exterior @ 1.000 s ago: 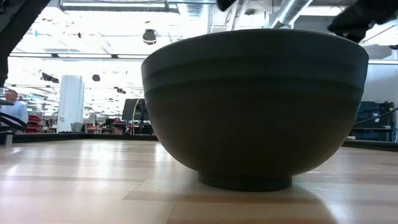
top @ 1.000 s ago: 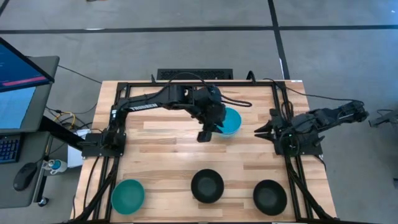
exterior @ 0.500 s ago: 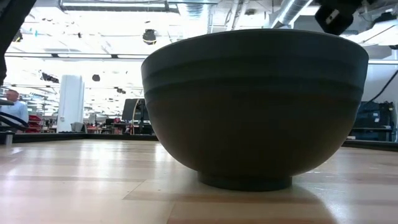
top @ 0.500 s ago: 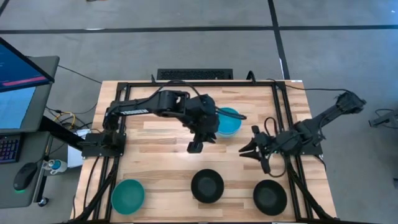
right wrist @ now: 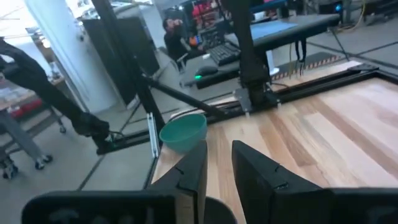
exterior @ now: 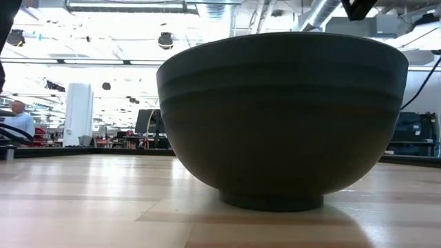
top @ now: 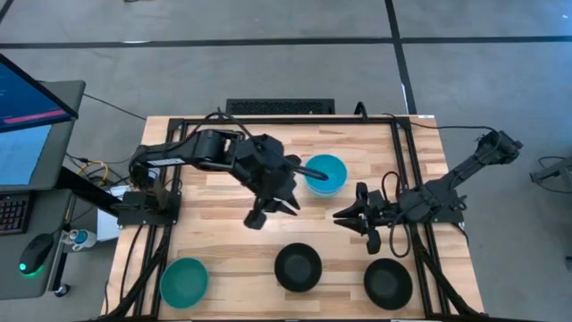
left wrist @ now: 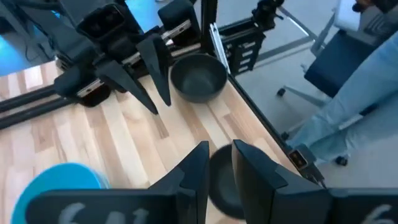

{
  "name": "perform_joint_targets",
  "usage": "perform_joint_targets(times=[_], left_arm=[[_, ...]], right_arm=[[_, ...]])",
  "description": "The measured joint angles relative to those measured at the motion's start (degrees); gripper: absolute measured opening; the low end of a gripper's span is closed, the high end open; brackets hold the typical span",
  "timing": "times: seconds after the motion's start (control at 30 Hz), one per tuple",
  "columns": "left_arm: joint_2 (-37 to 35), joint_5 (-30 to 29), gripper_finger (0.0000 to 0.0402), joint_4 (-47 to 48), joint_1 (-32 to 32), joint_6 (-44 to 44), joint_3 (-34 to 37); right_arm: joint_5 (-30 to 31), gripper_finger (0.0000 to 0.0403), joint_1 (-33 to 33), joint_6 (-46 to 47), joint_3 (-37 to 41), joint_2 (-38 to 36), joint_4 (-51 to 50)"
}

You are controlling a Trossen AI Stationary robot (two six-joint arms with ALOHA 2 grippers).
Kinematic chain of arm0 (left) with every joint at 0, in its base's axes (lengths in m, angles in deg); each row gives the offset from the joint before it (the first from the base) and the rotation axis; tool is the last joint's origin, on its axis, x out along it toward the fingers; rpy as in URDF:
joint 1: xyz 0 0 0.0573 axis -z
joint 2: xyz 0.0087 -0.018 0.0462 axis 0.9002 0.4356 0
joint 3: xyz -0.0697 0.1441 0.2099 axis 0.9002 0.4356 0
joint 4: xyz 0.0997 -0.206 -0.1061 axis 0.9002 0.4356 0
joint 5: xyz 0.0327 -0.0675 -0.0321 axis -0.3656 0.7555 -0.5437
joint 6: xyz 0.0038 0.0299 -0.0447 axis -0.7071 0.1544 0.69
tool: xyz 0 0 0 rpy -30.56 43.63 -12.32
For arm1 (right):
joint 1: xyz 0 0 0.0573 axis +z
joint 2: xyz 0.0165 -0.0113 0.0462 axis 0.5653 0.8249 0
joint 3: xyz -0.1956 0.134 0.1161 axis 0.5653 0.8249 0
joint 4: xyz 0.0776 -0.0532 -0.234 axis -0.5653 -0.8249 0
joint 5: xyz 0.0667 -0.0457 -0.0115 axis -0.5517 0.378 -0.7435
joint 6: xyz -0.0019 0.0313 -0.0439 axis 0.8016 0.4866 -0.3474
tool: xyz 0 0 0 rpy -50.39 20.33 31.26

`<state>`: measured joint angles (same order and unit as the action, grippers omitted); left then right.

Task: Nest bowls inside each other
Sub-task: Stack the left black bowl on top of the blue bowl

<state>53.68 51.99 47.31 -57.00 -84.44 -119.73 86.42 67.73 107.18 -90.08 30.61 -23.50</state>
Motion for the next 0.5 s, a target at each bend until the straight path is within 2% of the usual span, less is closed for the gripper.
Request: perform_joint_targets(times=[0.13,0.27,0.5], left_arm=[[-2.1,-2.3,0.0061,0.6,0.5,-0.3,0.0],[-7.2,-7.2,0.0060,2.2,-0.9,1.1,0.0],[-15.0,-10.9,0.0060,4.1,-1.7,2.9,0.0]], right_arm=[[2.2,0.0098,0.7,-0.6,0.0,2.5,0.4],[2.4,0.0098,0.8,2.1,0.0,4.9,1.6],[2.4,0.0098,0.8,-0.2,0.0,6.8,2.4]])
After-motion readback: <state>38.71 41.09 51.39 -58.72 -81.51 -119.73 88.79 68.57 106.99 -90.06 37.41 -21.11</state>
